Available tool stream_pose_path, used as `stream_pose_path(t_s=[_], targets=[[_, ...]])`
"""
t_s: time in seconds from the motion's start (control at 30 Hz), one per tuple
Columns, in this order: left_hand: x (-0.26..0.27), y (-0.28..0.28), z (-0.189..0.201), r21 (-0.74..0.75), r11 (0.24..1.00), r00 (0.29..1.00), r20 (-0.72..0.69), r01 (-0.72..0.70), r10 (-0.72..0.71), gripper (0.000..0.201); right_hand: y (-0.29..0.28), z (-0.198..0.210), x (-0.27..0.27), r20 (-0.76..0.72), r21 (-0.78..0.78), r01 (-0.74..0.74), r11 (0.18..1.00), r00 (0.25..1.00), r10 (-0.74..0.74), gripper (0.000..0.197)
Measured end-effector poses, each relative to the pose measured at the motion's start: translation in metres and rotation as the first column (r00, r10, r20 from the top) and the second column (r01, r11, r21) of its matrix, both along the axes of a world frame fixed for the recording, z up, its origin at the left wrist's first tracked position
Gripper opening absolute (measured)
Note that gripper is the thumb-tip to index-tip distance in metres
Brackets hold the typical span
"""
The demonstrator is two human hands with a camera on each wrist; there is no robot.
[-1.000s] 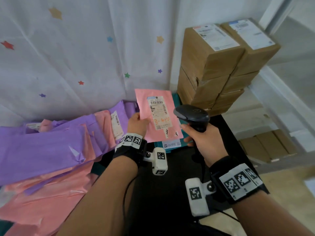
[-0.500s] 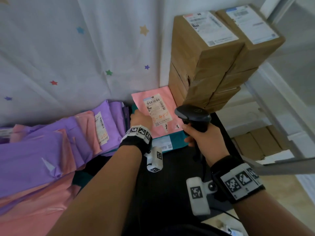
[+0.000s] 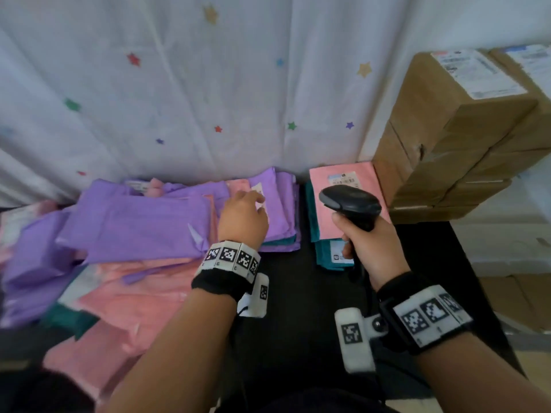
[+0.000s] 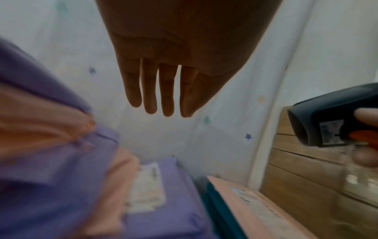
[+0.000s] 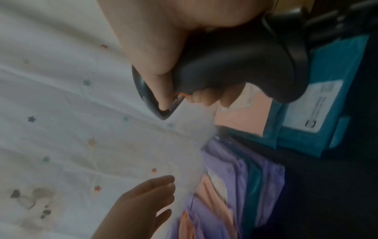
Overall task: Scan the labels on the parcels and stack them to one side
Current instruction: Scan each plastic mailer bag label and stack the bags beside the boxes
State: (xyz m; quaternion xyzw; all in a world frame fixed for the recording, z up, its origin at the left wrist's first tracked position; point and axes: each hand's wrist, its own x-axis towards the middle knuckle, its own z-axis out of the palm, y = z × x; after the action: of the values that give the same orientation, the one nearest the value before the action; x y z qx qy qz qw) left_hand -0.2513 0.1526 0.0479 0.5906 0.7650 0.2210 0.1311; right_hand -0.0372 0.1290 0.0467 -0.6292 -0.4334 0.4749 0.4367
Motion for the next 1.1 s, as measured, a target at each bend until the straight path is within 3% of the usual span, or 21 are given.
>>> stream_pose_path(t_s=[0.13, 0.2, 0.3, 0.37, 0.43, 0.5, 0.67, 0.8, 0.93, 1.1], targets=[[-0.060, -0.036, 0.008, -0.004, 0.997, 0.980, -0.183, -0.073, 0.072, 0.032, -0.012, 0.001, -0.045, -0.049, 0.013, -0.090, 0.996, 0.995, 0.091, 0.019], [-0.086, -0.050, 0.011, -0.076, 0.992, 0.967, -0.242, -0.105, 0.084, 0.040, -0.017, 0.001, -0.063, -0.049, 0.010, -0.129, 0.992, 0.990, 0.130, 0.017], [-0.112, -0.067, 0.009, -0.216, 0.973, 0.939, -0.344, -0.086, 0.007, 0.061, -0.024, 0.002, -0.082, -0.041, 0.013, -0.174, 0.985, 0.984, 0.174, 0.016], [-0.123, -0.074, 0.008, -0.249, 0.967, 0.939, -0.340, -0.043, -0.046, 0.073, -0.027, 0.004, -0.090, -0.026, 0.008, -0.188, 0.982, 0.982, 0.188, 0.017], [-0.128, -0.078, 0.006, -0.256, 0.966, 0.938, -0.330, 0.017, -0.104, 0.072, -0.030, 0.005, -0.095, -0.016, 0.008, -0.190, 0.982, 0.982, 0.190, 0.017], [-0.128, -0.079, 0.005, -0.218, 0.975, 0.934, -0.336, 0.045, -0.118, 0.058, -0.033, 0.006, -0.098, -0.003, 0.018, -0.193, 0.981, 0.981, 0.193, 0.017], [-0.123, -0.074, 0.016, -0.062, 0.998, 0.977, -0.210, 0.016, -0.029, 0.018, -0.035, 0.010, -0.098, -0.002, 0.028, -0.182, 0.983, 0.983, 0.182, 0.014], [-0.112, -0.070, 0.032, 0.049, 0.999, 0.977, -0.214, 0.004, 0.006, 0.017, -0.035, 0.014, -0.089, -0.015, 0.048, -0.175, 0.983, 0.984, 0.176, 0.013], [-0.092, -0.067, 0.061, 0.253, 0.966, 0.997, -0.021, -0.061, 0.068, 0.016, -0.033, 0.018, -0.078, -0.005, 0.078, -0.136, 0.988, 0.991, 0.137, 0.015], [-0.058, -0.064, 0.099, 0.490, 0.862, 0.966, 0.257, -0.127, -0.004, 0.009, -0.032, 0.022, -0.060, -0.039, 0.153, -0.034, 0.988, 0.998, 0.040, 0.013]])
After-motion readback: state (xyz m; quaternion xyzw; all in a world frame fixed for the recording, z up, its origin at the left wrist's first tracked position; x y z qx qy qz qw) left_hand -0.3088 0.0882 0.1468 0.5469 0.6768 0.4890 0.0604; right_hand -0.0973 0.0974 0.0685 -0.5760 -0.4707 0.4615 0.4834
